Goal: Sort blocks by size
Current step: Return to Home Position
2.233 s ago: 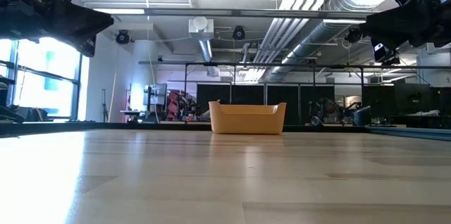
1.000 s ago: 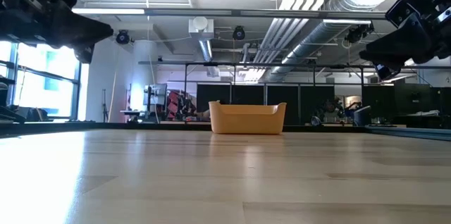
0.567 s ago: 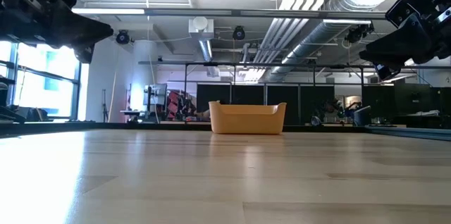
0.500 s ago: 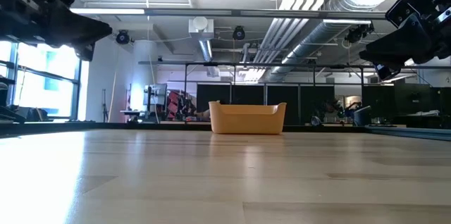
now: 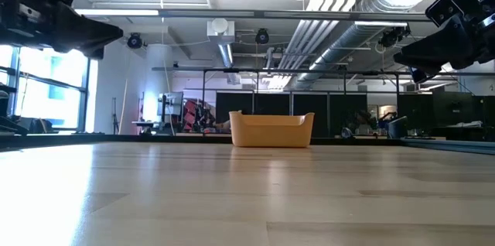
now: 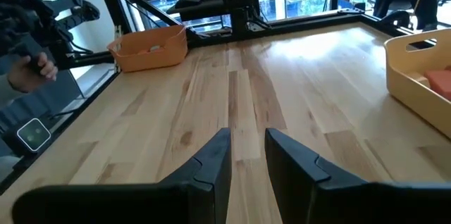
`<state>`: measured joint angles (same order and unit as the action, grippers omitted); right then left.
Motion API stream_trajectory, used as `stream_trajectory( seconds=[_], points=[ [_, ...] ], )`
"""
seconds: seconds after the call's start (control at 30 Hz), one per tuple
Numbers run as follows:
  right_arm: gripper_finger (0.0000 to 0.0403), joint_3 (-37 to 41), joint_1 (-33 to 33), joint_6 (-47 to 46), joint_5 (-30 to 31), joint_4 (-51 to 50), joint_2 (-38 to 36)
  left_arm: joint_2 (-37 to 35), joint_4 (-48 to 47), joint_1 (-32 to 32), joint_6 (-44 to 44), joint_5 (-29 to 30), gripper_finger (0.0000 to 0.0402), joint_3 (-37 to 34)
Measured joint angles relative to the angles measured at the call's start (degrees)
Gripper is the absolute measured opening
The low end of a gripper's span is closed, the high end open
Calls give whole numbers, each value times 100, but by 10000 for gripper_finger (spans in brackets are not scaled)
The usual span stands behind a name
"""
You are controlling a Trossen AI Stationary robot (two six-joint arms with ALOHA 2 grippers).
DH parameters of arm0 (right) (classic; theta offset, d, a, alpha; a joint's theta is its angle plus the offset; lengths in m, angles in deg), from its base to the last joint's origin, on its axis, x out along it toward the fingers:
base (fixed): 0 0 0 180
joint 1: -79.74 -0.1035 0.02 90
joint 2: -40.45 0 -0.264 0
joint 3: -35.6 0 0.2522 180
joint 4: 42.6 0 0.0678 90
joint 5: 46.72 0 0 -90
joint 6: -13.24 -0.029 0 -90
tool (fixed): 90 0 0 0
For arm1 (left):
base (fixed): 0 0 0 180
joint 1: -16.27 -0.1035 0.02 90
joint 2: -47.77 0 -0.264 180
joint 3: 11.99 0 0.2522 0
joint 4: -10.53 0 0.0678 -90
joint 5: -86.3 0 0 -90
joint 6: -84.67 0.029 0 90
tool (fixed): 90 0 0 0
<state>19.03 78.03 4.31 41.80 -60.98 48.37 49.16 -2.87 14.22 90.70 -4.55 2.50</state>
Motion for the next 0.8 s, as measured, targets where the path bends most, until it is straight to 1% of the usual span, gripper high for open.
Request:
stream_trajectory(
  seconds=[0.13, 0.7, 0.8],
  points=[
    [83, 0, 0, -4, -1, -12, 0, 0, 0, 0, -310, 2, 31, 0],
    [83, 0, 2, -129, -2, -33, 0, 0, 0, 0, -394, 4, 31, 0],
    [83, 0, -81, -148, 9, -69, -94, 0, 0, 0, -392, 4, 31, 0]
  ],
)
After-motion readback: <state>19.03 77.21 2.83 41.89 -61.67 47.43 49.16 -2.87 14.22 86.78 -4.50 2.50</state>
